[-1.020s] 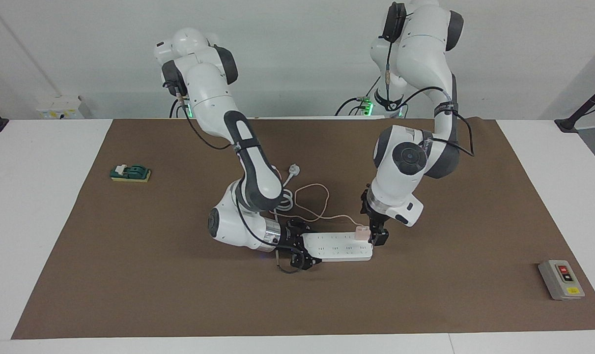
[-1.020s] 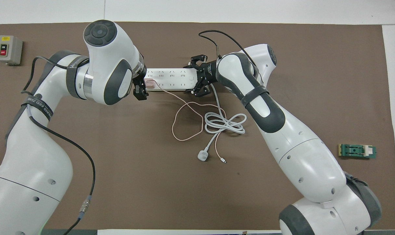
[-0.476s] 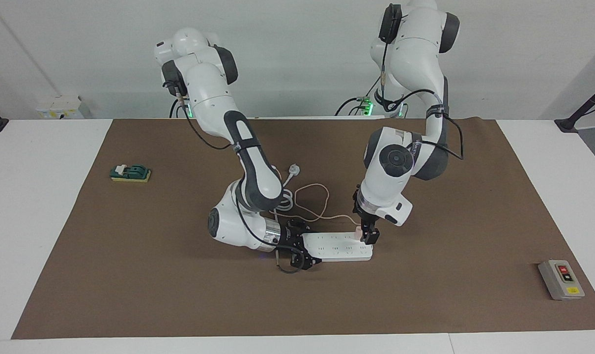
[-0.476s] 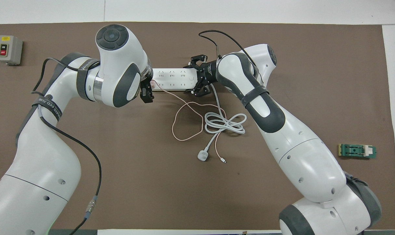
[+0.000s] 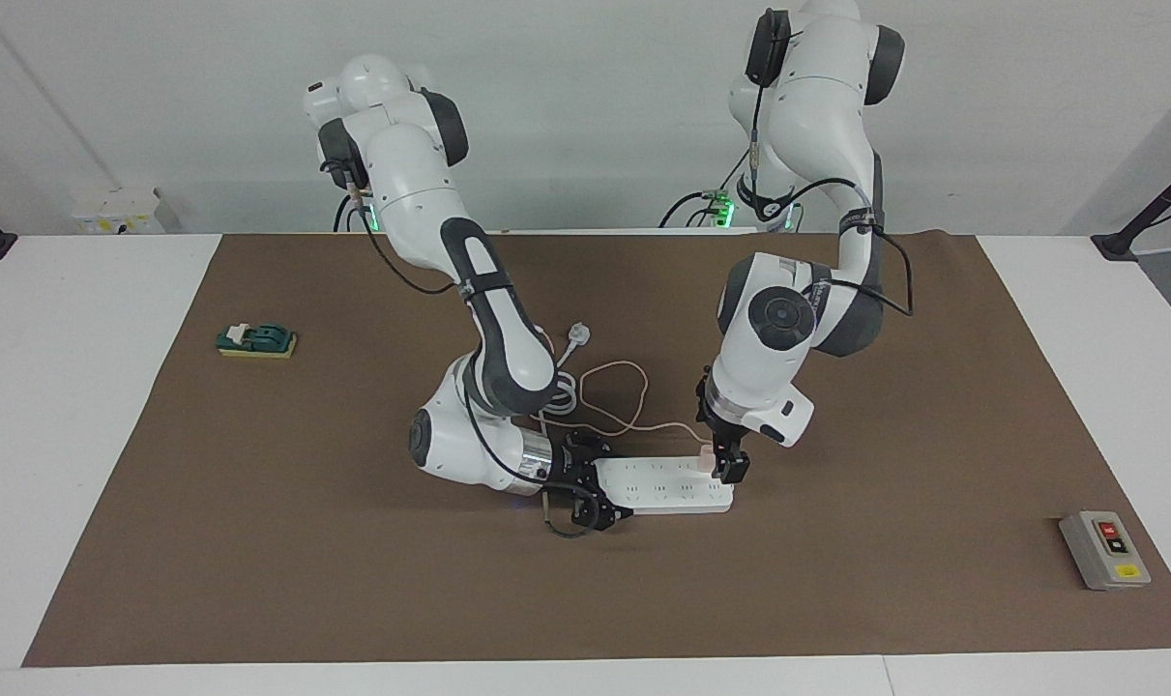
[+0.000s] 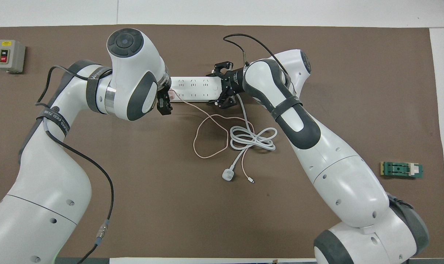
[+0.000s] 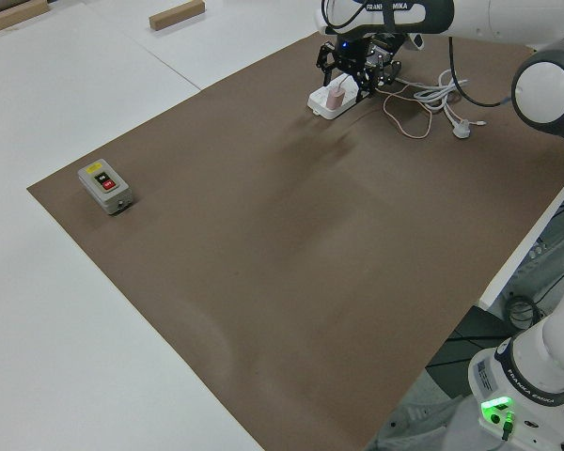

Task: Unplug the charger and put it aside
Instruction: 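Close the left gripper on the pink charger while the right gripper holds the strip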

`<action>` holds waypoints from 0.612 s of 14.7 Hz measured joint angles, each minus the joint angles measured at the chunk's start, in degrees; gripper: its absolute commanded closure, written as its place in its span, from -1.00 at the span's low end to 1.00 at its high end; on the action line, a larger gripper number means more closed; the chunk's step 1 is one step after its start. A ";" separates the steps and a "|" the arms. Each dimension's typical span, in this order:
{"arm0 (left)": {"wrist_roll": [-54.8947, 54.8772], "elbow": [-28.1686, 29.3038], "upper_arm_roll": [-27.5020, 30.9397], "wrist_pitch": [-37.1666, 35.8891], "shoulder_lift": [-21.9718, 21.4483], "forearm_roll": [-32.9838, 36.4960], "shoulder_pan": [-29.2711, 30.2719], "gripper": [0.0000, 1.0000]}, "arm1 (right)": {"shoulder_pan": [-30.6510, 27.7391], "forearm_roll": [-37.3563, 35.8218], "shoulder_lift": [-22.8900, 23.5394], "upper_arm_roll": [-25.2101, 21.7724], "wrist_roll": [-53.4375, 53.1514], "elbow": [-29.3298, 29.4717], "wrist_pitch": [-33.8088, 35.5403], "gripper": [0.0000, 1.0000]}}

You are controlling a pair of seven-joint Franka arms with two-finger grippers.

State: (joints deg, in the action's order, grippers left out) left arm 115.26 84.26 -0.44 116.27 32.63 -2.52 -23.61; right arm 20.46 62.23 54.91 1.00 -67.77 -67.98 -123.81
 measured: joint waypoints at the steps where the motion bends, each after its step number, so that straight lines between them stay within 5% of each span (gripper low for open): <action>1: 0.00 0.14 0.00 0.14 0.16 0.00 -0.02 -1.00 | 0.00 0.00 0.00 0.00 0.00 -0.01 0.00 0.19; 6: 0.03 0.15 0.15 0.46 1.00 0.00 -0.17 -1.00 | 0.00 0.00 -0.01 0.00 0.01 -0.01 -0.01 0.19; 9: 0.03 0.15 0.27 0.58 1.00 0.00 -0.18 -0.75 | 0.00 0.00 -0.01 0.00 0.01 -0.02 -0.01 0.19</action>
State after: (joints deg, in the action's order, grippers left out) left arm 115.30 84.41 -0.17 116.84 33.63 -2.52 -23.79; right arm 20.46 62.23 54.90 1.00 -67.75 -67.99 -123.83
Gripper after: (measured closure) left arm 0.013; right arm 0.048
